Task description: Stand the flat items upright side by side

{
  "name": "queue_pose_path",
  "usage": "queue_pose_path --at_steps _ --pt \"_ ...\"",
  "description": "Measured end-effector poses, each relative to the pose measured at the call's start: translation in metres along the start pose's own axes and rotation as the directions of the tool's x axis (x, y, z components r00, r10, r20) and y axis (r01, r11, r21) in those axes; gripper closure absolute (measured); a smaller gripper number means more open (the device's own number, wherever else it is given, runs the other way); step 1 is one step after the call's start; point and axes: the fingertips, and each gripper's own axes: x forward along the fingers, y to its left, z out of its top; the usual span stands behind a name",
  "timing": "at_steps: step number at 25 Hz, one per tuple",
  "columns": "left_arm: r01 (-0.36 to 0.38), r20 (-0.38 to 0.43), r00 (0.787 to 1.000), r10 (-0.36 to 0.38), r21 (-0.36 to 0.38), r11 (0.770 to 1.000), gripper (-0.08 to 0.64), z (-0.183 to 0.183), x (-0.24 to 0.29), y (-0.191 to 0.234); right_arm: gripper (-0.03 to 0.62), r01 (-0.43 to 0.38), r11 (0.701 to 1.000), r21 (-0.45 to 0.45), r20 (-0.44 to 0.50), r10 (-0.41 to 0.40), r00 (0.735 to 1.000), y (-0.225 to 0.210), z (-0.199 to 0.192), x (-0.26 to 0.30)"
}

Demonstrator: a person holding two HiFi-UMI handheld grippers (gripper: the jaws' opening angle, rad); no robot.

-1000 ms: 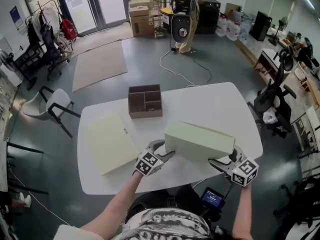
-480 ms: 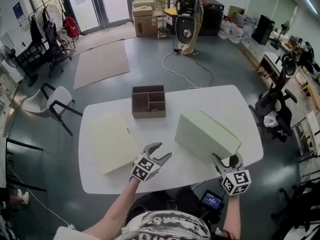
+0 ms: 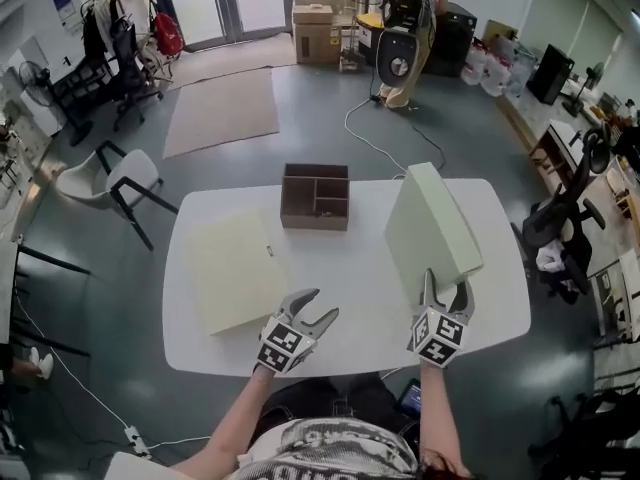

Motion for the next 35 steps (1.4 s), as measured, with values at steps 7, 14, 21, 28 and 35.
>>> queue_pose_path --at_steps 7,14,21,28,35 --pt "-0.070 0.020 0.997 0.069 0.015 0.997 0.325 0.011 -0.025 0.009 0.253 0.087 0.996 -0.030 -0.005 -0.087 0.996 0.034 0.011 0.034" --pt "-0.146 0.013 0.989 0.146 -0.005 0.989 0.331 0.008 -0.045 0.021 0.252 0.144 0.990 -0.001 -0.015 -0.144 0.989 0.049 0.016 0.054" --pt "-0.197 -0.013 0.980 0.197 -0.049 0.979 0.333 -0.002 -0.056 0.030 0.252 0.105 0.995 0.000 -0.023 -0.105 0.994 0.047 0.016 0.055" --pt "-0.222 -0.030 0.975 0.221 -0.067 0.973 0.333 -0.007 -0.064 0.039 0.250 0.037 0.999 0.010 -0.098 -0.036 0.995 0.050 0.009 0.053" --pt "-0.312 -0.009 0.949 0.314 -0.133 0.941 0.320 -0.014 -0.090 0.066 0.225 -0.048 0.998 -0.042 -0.114 0.043 0.992 0.047 0.001 0.021"
